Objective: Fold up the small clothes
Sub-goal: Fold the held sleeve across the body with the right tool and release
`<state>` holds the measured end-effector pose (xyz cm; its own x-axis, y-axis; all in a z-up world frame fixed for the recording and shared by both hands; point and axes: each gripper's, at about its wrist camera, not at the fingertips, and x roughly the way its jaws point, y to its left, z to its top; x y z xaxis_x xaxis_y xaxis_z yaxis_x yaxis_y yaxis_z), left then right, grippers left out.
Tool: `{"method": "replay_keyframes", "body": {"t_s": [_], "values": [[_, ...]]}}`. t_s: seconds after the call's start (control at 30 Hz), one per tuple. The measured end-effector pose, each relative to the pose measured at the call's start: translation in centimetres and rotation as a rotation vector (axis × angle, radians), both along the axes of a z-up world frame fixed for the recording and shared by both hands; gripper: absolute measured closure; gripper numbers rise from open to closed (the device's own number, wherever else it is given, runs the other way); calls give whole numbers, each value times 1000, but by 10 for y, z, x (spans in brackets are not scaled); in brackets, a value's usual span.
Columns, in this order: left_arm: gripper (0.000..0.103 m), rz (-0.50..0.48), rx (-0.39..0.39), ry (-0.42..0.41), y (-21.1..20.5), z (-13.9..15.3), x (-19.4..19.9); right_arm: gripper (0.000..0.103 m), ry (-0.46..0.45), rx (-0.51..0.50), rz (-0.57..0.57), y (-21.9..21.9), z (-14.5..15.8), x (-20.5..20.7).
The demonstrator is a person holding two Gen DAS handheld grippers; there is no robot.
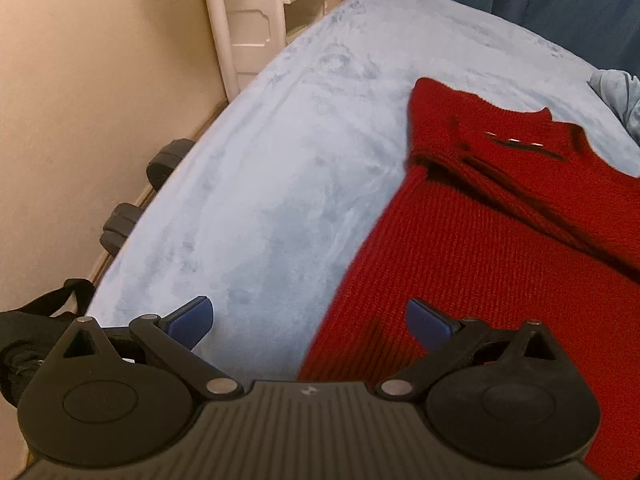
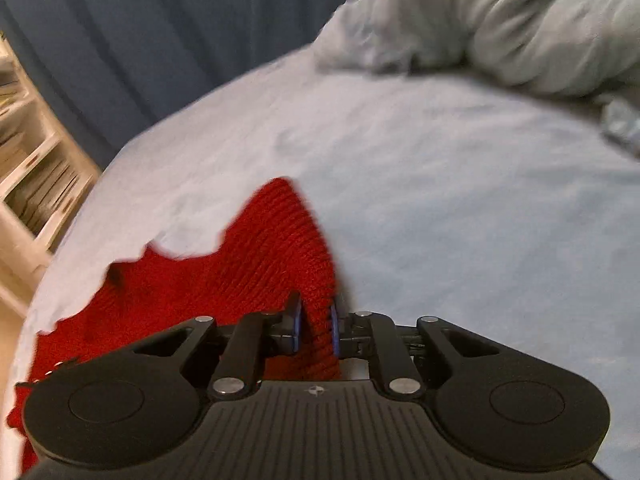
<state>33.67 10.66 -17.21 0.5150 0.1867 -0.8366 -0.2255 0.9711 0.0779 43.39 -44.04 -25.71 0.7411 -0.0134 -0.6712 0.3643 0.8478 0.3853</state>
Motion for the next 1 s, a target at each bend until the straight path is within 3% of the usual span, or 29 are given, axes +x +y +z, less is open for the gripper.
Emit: {"method": "replay_keyframes", "body": {"t_s": [0.03,0.1,0.17,0.27,0.33,0.4,0.47,0.5,0.57,0.63,0.73,0.83,1.0], "values": [[0,0,-1,7,0,-5,1,89,22,-12,19,2,-8,1],[0,4,-2,25,-1,-13,3,88,10,-133,57,18,-14,1],[0,9,-8,34,-1,-16,2,83,4,-177,37,27,-14,-1],[0,-4,-1,21,0,-13,-1,48,33,-204,-56,31,5,-17],[0,-12,-1,5,1,-10,-3,44,-71,-199,-2,39,24,-47],[0,-14,-10,8,-1,-10,-3,36,-92,-275,106,60,28,-61],[0,-10,-18,21,-6,-8,-3,36,40,-421,215,82,7,-59],[0,-15,-26,14,-8,-4,-6,36,98,-446,241,85,-7,-59],[0,-39,-12,-5,-14,5,-12,35,71,-400,193,78,-4,-71],[0,-71,27,-22,-17,17,-20,35,87,-280,128,68,22,-89],[0,-110,61,-34,-19,32,-39,31,-35,-167,117,70,74,-161],[0,-142,49,-32,-19,50,-81,19,-98,-212,171,101,115,-249],[0,-222,7,-40,-35,72,-171,16,-79,-275,240,160,149,-373]]}}
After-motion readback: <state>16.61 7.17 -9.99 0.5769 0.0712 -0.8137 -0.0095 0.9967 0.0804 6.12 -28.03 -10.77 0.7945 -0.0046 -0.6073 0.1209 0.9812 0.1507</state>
